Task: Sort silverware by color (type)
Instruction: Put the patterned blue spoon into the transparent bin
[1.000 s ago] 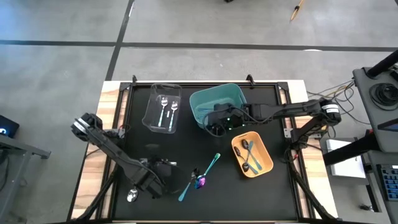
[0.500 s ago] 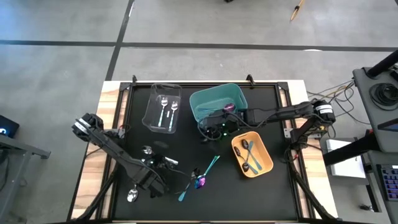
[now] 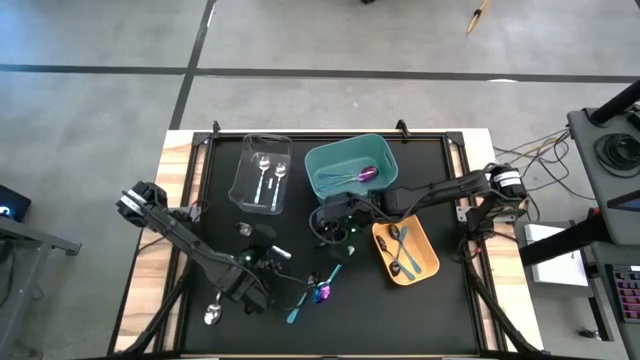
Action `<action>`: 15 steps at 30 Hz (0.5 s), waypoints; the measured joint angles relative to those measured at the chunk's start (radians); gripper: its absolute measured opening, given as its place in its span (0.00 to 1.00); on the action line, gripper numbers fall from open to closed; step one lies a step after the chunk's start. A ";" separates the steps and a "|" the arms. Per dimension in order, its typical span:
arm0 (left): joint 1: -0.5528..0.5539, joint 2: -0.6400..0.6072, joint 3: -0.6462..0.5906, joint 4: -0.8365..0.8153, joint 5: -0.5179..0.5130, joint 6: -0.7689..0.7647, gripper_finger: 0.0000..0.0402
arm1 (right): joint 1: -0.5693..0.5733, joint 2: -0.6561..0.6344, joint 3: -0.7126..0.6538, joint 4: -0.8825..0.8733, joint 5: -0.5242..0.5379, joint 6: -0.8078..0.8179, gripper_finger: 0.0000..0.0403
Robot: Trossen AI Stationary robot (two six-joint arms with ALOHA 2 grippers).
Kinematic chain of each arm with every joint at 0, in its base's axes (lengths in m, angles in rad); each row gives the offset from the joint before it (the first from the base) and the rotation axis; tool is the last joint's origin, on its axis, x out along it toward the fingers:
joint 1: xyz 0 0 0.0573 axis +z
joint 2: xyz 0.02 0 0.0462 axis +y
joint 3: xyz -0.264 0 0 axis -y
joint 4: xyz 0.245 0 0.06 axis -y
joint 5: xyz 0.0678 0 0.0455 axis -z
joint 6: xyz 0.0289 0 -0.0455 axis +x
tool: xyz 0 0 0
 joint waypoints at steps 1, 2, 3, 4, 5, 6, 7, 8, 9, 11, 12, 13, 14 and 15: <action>0.003 0.000 0.000 0.000 -0.001 0.014 0.02 | 0.000 0.012 0.000 0.012 0.000 0.006 0.48; 0.005 0.000 0.000 0.000 -0.008 0.027 0.02 | 0.000 0.023 0.000 0.037 0.000 0.011 0.48; 0.006 0.000 0.000 0.002 -0.017 0.040 0.02 | 0.000 0.034 0.000 0.062 0.000 0.012 0.48; 0.009 0.000 0.000 0.004 -0.029 0.056 0.02 | 0.000 0.046 0.000 0.081 0.000 0.013 0.48; 0.010 0.000 0.000 0.005 -0.040 0.070 0.02 | 0.000 0.057 0.000 0.103 0.000 0.013 0.48; 0.010 0.000 0.000 0.005 -0.045 0.080 0.02 | 0.000 0.067 0.000 0.126 0.000 0.015 0.48; 0.013 0.000 0.000 0.005 -0.050 0.090 0.02 | 0.000 0.075 0.000 0.140 0.000 0.024 0.48; 0.015 0.000 0.000 0.005 -0.052 0.101 0.02 | 0.000 0.078 0.000 0.149 0.000 0.027 0.48; 0.016 0.000 0.000 0.005 -0.053 0.110 0.02 | 0.000 0.084 0.000 0.165 0.000 0.030 0.48; 0.020 0.000 0.000 0.006 -0.061 0.129 0.02 | 0.000 0.091 0.000 0.207 -0.001 0.039 0.48; 0.021 0.000 0.000 0.006 -0.069 0.138 0.02 | 0.001 0.093 0.000 0.219 -0.002 0.046 0.48; 0.024 0.000 0.000 0.007 -0.072 0.148 0.02 | 0.002 0.100 0.000 0.237 -0.002 0.050 0.48; 0.025 0.000 0.000 0.008 -0.079 0.156 0.02 | 0.002 0.108 0.001 0.260 -0.003 0.055 0.48; 0.028 0.000 0.000 0.010 -0.088 0.164 0.02 | 0.004 0.113 0.001 0.271 -0.004 0.058 0.48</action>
